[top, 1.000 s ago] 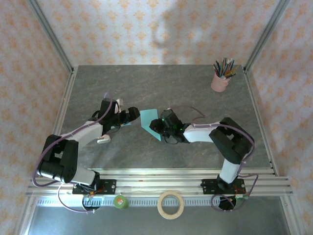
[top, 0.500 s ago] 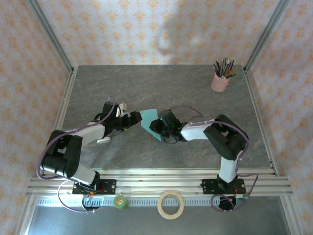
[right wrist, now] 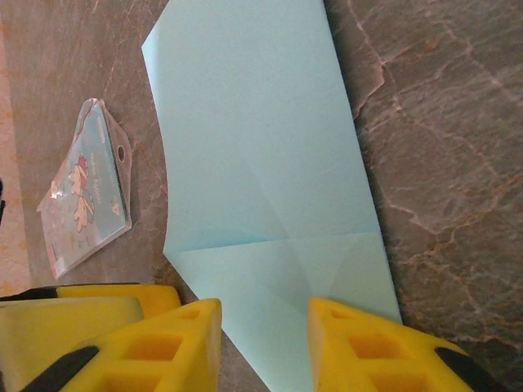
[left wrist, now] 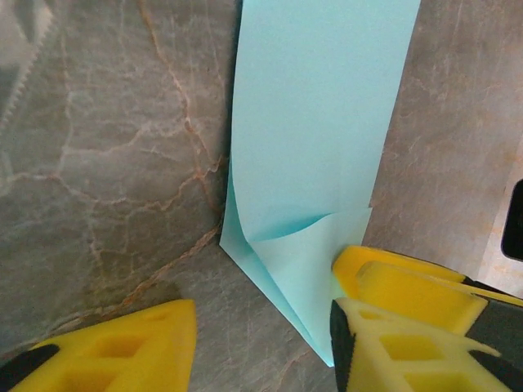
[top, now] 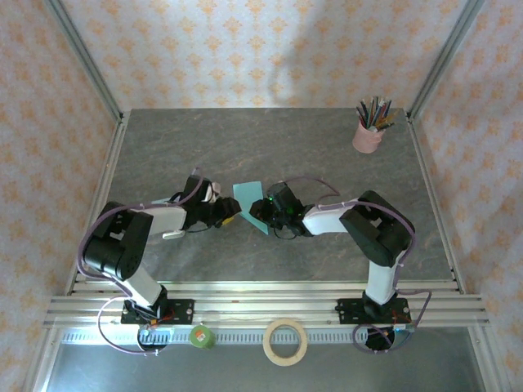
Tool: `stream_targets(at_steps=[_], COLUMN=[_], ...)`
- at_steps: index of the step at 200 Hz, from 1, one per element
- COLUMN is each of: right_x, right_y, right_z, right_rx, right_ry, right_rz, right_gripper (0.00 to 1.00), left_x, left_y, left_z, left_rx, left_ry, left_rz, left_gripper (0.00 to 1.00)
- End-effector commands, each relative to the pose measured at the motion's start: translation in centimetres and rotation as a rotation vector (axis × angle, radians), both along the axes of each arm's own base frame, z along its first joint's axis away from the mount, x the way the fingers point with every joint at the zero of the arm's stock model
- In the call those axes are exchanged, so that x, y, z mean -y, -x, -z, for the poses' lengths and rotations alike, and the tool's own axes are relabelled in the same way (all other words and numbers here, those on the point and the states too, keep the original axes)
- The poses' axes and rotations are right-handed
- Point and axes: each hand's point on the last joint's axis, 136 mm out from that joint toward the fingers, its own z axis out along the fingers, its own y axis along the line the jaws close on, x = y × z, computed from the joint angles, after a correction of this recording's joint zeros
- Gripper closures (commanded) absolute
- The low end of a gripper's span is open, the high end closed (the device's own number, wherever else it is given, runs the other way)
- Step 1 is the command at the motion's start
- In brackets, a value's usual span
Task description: Fold a paper plane with a square sheet of paper (pick it up from the middle)
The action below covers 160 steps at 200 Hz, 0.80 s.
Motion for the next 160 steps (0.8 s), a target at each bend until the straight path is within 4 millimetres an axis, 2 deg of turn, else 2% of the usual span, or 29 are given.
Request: stream_targets(at_steps=[1,43,100,160], right_x=[1.2,1.2,1.2,1.5], right_y=[1.1,1.1,1.1,1.2], right_z=[2.8,3.0,3.0,3.0], right_rx=[-0.064,-0.068,-0.068,-0.063], right_ry=[0.055,0.054,0.054,0.063], right_rz=[0.002,0.002,0.003,0.004], right_gripper=[0.68,0.68,0.68,0.69], left_x=[0.5,0.8,0.8,2.2], left_y=[-1.2,-1.9,-2.3,-3.2], left_z=[-0.8,-1.0,-0.2,-2.7], left_rx=[0.021,0.026,0.001,0.083], left_ry=[0.021,0.024,0.01,0.1], left_rz=[-0.014,-0.011,-0.025,0.046], left_gripper=[0.56,0.62,0.61,0.64])
